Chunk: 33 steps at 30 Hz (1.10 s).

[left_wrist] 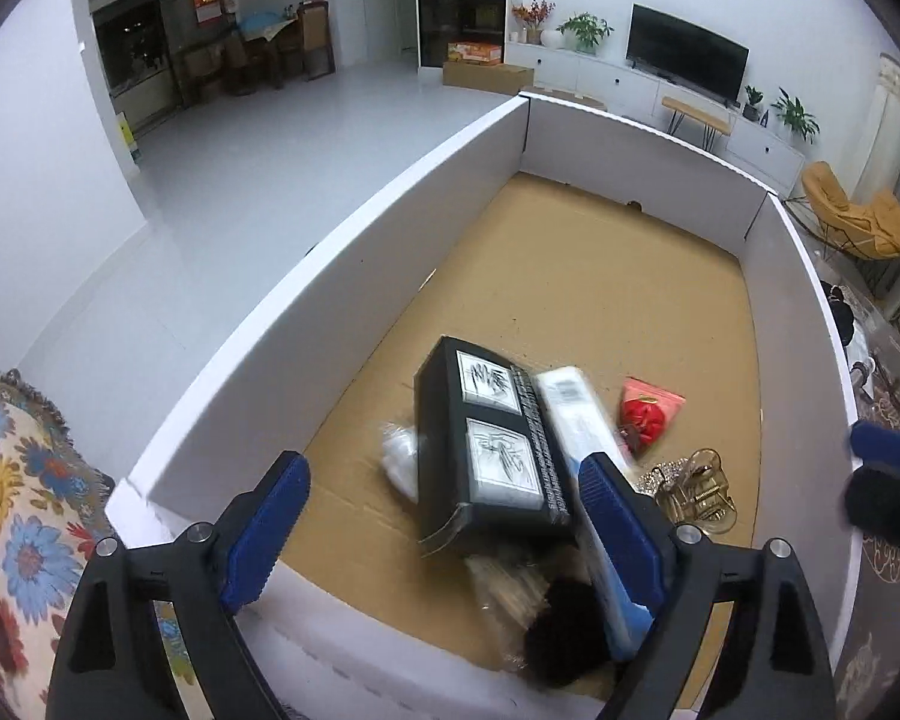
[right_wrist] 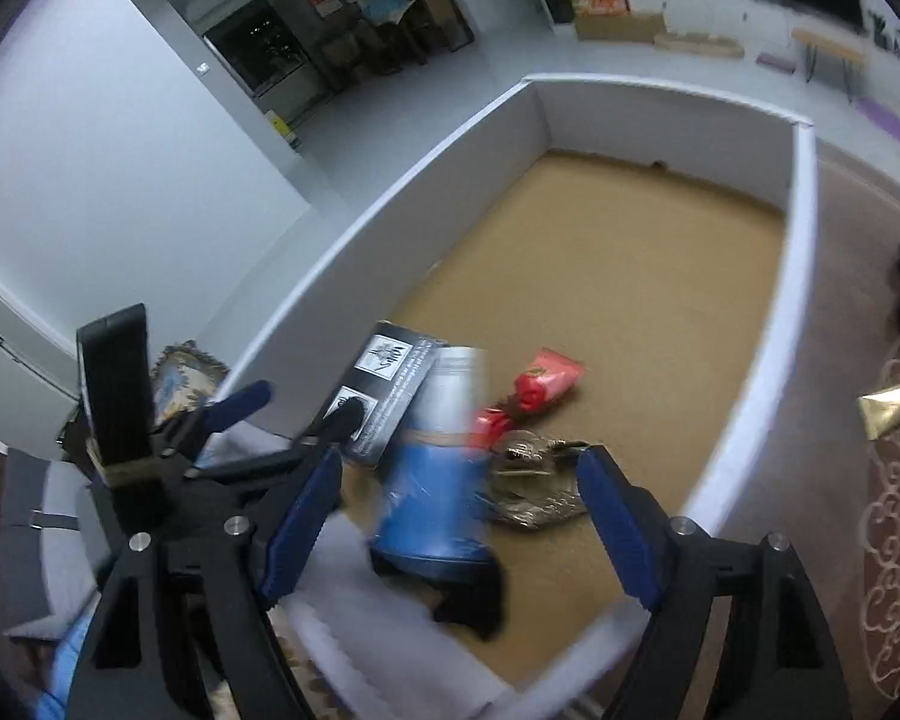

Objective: Organize objects
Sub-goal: 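Carry the soap box and ointment box into the bin and open both tools, then bring both tools back over the table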

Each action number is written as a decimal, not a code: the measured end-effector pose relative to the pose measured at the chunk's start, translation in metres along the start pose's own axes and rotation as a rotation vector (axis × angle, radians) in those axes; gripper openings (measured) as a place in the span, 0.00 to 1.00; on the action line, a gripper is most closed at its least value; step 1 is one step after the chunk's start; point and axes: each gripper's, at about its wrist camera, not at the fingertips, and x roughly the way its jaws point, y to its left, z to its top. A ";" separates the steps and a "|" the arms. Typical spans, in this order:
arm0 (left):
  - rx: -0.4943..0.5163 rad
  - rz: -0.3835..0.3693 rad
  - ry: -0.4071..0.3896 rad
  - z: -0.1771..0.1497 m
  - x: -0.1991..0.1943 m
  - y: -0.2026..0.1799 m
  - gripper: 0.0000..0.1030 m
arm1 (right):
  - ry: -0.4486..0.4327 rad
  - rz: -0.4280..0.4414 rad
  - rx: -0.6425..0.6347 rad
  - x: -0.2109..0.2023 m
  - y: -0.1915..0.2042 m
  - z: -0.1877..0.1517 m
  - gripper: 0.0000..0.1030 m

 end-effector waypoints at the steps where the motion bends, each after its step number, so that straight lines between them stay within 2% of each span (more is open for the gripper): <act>1: -0.003 0.006 -0.022 -0.003 -0.004 -0.001 0.89 | -0.027 -0.027 -0.014 -0.007 -0.003 -0.005 0.82; 5: 0.009 -0.009 -0.134 -0.014 -0.030 -0.018 0.89 | -0.189 -0.127 -0.017 -0.054 -0.042 -0.034 0.99; 8: 0.056 -0.077 -0.201 -0.026 -0.060 -0.046 0.89 | -0.262 -0.266 0.007 -0.086 -0.100 -0.075 1.00; 10: 0.102 -0.126 -0.225 -0.034 -0.075 -0.066 0.89 | -0.250 -0.398 0.044 -0.095 -0.148 -0.115 1.00; 13: 0.193 -0.251 -0.245 -0.047 -0.103 -0.110 0.89 | -0.172 -0.554 0.117 -0.110 -0.218 -0.166 1.00; 17: 0.323 -0.421 -0.238 -0.055 -0.138 -0.177 0.89 | -0.121 -0.695 0.171 -0.136 -0.282 -0.219 1.00; 19: 0.381 -0.495 -0.214 -0.064 -0.145 -0.207 0.90 | -0.115 -0.704 0.213 -0.150 -0.302 -0.234 1.00; 20: 0.415 -0.535 -0.194 -0.074 -0.147 -0.225 0.90 | -0.133 -0.678 0.244 -0.157 -0.310 -0.241 1.00; 23: 0.495 -0.596 -0.123 -0.094 -0.140 -0.269 0.90 | -0.161 -0.653 0.324 -0.168 -0.330 -0.246 1.00; 25: 0.541 -0.613 -0.086 -0.105 -0.133 -0.291 0.90 | -0.170 -0.665 0.334 -0.166 -0.333 -0.243 1.00; 29: 0.619 -0.597 0.009 -0.117 -0.108 -0.327 0.90 | -0.156 -0.680 0.320 -0.163 -0.331 -0.243 1.00; 33: 0.743 -0.529 0.011 -0.110 -0.090 -0.357 0.90 | -0.156 -0.680 0.320 -0.164 -0.331 -0.243 1.00</act>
